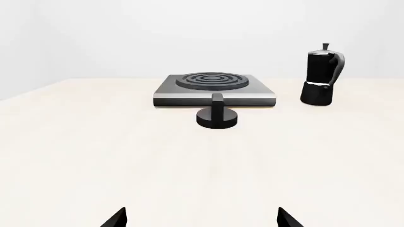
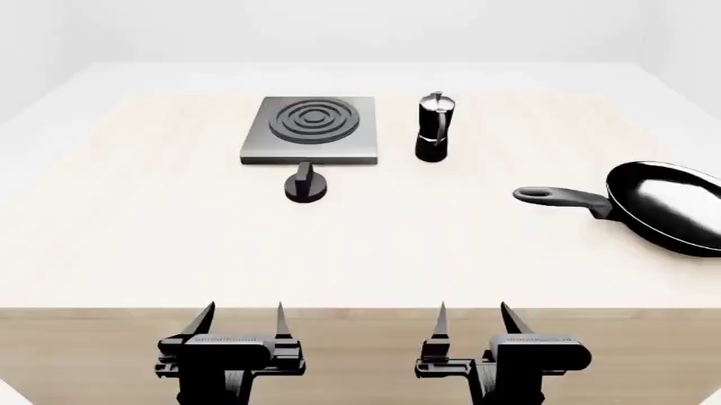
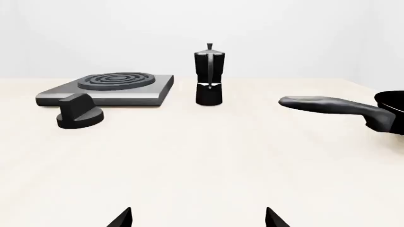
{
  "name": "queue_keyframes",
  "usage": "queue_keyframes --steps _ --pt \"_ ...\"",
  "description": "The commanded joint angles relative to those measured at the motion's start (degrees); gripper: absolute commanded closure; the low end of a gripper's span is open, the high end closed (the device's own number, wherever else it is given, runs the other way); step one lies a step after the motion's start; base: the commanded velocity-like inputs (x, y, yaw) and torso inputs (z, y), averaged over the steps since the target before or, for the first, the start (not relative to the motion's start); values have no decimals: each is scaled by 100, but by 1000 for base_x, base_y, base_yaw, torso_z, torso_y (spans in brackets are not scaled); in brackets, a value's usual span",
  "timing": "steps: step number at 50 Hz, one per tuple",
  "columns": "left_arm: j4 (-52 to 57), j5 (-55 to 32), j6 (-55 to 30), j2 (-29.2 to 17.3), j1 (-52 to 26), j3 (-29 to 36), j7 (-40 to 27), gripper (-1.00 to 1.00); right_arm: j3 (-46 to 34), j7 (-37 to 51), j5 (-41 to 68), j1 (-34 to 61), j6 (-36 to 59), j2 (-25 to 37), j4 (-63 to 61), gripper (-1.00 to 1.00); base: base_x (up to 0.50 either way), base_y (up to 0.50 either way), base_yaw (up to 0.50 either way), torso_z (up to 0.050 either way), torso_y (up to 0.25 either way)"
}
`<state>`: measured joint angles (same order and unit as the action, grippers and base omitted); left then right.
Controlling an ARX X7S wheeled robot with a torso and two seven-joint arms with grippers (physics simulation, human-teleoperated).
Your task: Put the frying pan on the stove.
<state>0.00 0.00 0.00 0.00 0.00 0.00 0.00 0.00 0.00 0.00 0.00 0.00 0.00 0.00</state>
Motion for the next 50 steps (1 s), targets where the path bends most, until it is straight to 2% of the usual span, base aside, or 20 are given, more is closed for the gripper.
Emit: queue_keyframes --steps 1,10,17,50 --pt "59 -5 -76 -114 -49 131 -103 -100 -74 152 20 -29 89 118 -253 -100 0 0 0 0 0" --pt "858 -7 -623 -303 -160 367 -232 -100 -162 291 96 -119 1029 356 -1548 -100 0 0 0 0 0" --pt "1186 -42 -880 -404 -174 415 -319 -100 -238 313 147 -34 1342 466 -1856 -100 47 0 0 0 0" --pt "1288 -354 -875 -671 -126 494 -570 -100 -420 583 342 138 1558 699 -2052 -100 170 0 0 0 0"
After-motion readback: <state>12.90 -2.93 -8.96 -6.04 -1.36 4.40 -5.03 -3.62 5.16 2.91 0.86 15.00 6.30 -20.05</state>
